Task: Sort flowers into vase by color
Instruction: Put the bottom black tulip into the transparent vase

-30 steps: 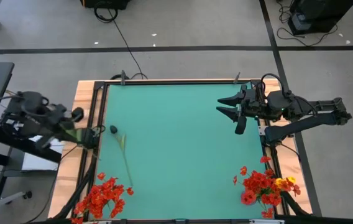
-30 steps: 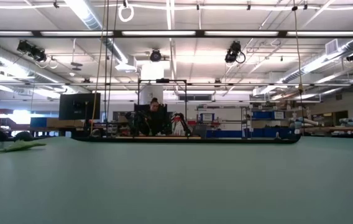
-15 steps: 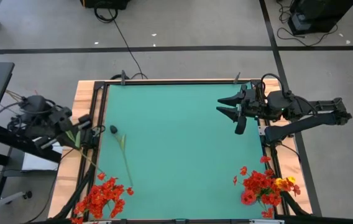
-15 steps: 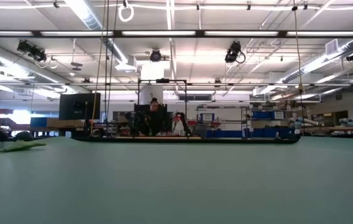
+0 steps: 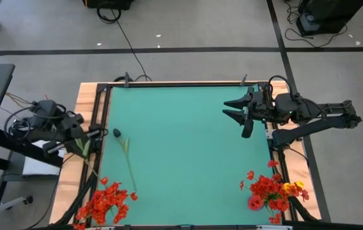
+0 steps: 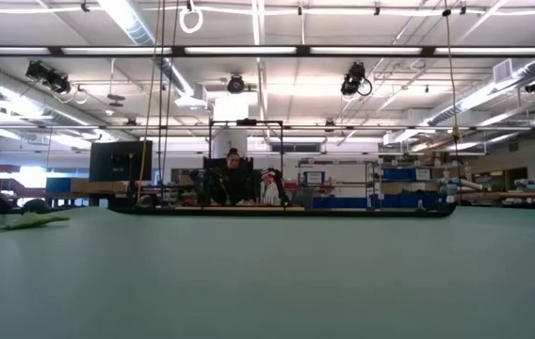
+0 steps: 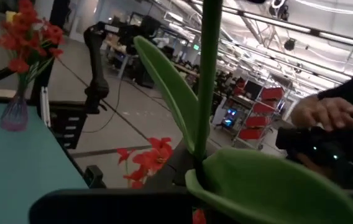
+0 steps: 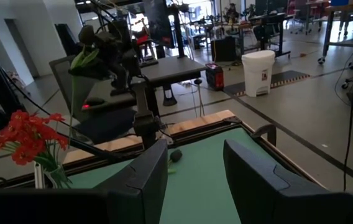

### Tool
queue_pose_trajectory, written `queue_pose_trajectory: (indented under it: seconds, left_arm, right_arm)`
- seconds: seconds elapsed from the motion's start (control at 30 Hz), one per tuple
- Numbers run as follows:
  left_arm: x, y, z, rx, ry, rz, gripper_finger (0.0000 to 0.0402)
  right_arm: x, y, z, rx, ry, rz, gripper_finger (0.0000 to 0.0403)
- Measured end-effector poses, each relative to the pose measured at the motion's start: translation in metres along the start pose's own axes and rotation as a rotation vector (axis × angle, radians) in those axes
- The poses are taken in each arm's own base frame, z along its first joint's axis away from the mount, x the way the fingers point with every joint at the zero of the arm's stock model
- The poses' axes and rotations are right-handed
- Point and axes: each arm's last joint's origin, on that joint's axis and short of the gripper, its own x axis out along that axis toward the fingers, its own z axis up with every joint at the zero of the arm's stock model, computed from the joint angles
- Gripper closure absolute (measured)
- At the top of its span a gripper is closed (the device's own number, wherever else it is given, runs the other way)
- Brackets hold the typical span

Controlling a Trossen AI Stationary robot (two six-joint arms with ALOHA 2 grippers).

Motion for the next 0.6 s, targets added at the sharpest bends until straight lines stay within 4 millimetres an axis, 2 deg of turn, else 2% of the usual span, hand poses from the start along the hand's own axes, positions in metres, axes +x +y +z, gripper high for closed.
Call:
queue_pose_trajectory:
  seconds: [0.2,0.6]
  left_arm:
    - [0.011,0.011,0.005,0.016,0.012,0.034,0.039]
    - [0.03,0.032,0.007,-0.065,0.075,0.072,0.039]
  right_arm:
    - [0.0,0.0,0.0,0.0,-0.001,0.0,0.0238]
    - [0.0,0.0,0.0,0.0,0.0,0.0,0.0238]
